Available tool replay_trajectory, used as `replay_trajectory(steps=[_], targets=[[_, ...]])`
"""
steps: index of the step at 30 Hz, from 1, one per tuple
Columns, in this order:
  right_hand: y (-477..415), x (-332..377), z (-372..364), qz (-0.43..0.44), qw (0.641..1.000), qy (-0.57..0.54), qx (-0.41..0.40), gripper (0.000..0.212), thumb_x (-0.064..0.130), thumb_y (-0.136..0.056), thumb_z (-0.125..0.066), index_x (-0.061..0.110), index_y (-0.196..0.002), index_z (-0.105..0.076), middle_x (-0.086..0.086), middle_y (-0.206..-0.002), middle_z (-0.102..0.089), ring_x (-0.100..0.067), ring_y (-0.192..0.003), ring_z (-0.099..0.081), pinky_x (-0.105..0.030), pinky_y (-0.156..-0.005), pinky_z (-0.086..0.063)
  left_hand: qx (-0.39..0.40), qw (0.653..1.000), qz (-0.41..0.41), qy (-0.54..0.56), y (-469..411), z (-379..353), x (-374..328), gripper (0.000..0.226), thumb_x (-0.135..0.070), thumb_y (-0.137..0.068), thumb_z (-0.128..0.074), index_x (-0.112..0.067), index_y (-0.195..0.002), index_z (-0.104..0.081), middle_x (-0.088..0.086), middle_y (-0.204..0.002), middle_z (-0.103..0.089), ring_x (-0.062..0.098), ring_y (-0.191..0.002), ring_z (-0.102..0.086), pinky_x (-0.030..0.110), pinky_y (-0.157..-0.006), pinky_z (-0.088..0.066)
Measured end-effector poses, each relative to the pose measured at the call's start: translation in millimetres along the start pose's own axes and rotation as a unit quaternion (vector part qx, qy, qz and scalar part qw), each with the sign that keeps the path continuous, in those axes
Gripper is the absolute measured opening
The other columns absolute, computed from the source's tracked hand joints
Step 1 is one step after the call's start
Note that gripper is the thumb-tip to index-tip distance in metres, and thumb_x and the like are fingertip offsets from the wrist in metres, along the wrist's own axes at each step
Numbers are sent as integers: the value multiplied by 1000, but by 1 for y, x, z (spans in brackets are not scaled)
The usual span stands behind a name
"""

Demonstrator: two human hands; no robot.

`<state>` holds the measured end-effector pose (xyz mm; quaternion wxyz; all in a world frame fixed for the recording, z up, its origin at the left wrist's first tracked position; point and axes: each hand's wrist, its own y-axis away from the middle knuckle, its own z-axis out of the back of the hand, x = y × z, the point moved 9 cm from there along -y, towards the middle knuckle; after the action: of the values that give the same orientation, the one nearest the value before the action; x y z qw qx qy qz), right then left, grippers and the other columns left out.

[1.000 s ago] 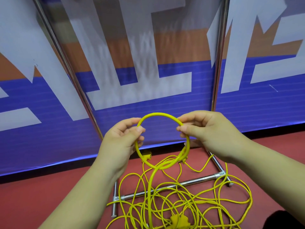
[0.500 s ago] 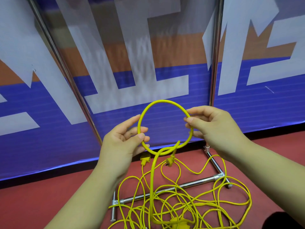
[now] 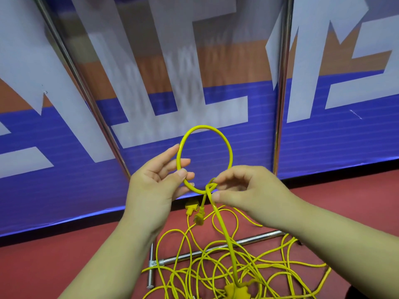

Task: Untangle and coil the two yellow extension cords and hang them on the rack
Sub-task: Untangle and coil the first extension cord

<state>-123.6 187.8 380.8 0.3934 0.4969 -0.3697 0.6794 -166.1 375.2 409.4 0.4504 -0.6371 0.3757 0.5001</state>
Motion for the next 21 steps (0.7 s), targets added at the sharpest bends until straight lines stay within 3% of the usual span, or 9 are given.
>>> replay_trajectory(steps=[2, 5, 9, 12, 15, 17, 21], targets=[[3, -4, -13, -5, 1000, 0, 19, 32, 26, -66, -92, 26, -93, -74, -3, -89, -76, -26, -84, -75, -48, -86, -58, -1, 1000, -5, 3, 0, -1, 0, 46, 9, -91, -64, -24, -124, -67, 5, -106, -76, 20, -84, -75, 26, -63, -59], [3, -7, -25, -14, 999, 23, 26, 35, 13, -73, -87, 24, -100, -69, -7, -88, -75, -28, -79, -75, -46, -79, -59, 0, 1000, -6, 0, 0, -2, 1, 46, 10, -90, -63, -23, -123, -67, 5, -105, -76, 20, -84, -75, 26, -64, -59], [-4, -7, -12, -21, 998, 67, 2, 29, 0, -82, -74, 26, -97, -69, 1, -78, -75, -10, -64, -68, -34, -66, -54, -2, 1000, -12, -1, -2, 2, 2, 47, 12, -91, -60, -24, -120, -68, 5, -103, -76, 19, -78, -72, 29, -68, -59], [-11, -7, 12, -20, 994, 105, -34, 25, 6, -86, -74, 30, -92, -71, 9, -72, -72, -2, -62, -63, -29, -66, -54, 8, 1000, -9, -18, -6, 7, 6, 48, 13, -92, -58, -25, -119, -68, 4, -100, -76, 18, -74, -68, 29, -70, -58], [-17, -4, 30, -12, 992, 112, -49, 20, 8, -88, -73, 26, -96, -73, 9, -72, -70, 5, -58, -60, -13, -57, -45, 17, 999, 2, -51, -10, 12, 12, 47, 11, -95, -56, -27, -120, -68, 2, -100, -76, 15, -72, -64, 25, -68, -56], [-21, -3, 36, -8, 993, 104, -49, 18, 8, -88, -73, 24, -98, -75, 8, -75, -73, 5, -63, -64, -9, -61, -44, 25, 996, 4, -87, -13, 15, 13, 47, 11, -96, -54, -26, -121, -69, 2, -100, -75, 13, -69, -61, 21, -64, -53], [-21, -3, 43, -6, 998, 35, -53, 18, 6, -88, -73, 17, -102, -75, 5, -84, -77, -3, -81, -71, -15, -75, -52, 34, 986, -3, -163, -16, 19, 13, 53, 9, -96, -51, -36, -115, -72, -2, -101, -75, 13, -68, -57, 25, -67, -52]])
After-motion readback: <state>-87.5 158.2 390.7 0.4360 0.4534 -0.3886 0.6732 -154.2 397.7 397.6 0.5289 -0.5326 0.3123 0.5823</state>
